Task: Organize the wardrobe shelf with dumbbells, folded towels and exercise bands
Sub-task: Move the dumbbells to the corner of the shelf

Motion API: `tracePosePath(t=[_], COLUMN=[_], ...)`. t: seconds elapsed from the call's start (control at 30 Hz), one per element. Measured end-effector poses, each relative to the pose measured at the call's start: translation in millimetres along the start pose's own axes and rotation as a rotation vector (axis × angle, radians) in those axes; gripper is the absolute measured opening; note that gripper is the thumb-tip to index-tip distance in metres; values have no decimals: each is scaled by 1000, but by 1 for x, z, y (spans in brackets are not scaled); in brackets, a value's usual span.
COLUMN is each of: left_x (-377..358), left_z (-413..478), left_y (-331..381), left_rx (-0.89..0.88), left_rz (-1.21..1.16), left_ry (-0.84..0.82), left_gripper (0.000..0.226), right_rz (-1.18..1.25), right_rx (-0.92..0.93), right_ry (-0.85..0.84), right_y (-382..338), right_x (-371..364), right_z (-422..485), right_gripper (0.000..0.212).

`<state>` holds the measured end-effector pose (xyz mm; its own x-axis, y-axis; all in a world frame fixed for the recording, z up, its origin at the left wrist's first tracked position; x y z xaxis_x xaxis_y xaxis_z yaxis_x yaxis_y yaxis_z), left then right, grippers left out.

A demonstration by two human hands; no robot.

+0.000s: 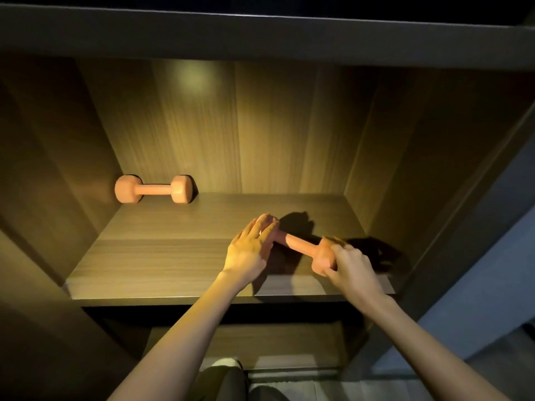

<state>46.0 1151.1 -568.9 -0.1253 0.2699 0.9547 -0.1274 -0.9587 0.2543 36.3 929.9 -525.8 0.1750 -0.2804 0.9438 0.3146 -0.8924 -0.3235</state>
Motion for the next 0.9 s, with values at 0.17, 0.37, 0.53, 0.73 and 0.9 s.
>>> tracePosePath(t=[0.17,0.37,0.53,0.73,0.9], left_x=[17,43,68,82,87], left_z=[-21,-54,-73,-74,-65], left_y=[-37,-91,-139,-187,-221], left_rx=[69,217,349,481,478], left_rz=[21,52,128,217,313], left_ry=[43,74,74,62,88], left_gripper=[59,63,56,61,64], right_rz=[26,4,-29,-166,-155], right_rx=[96,279,362,441,507], right_ry=[-12,-8,-53,-40,3], right_y=[-33,-90,-143,-202,-232], right_x=[-17,-39,-54,-72,-83], right_z=[19,47,72,113,145], right_gripper=[43,59,48,65,62])
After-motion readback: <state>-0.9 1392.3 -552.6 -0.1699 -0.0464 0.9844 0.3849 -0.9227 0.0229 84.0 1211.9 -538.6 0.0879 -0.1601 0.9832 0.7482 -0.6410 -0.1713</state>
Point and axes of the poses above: each hand's wrist, its own z-axis towards the middle knuckle, its own x-axis out of the back of the hand, y = z × x, the point moved 2 cm from there along z, towards the middle knuckle, and after that the axes turned 8 degrees about -y, right-handed, at the moved point
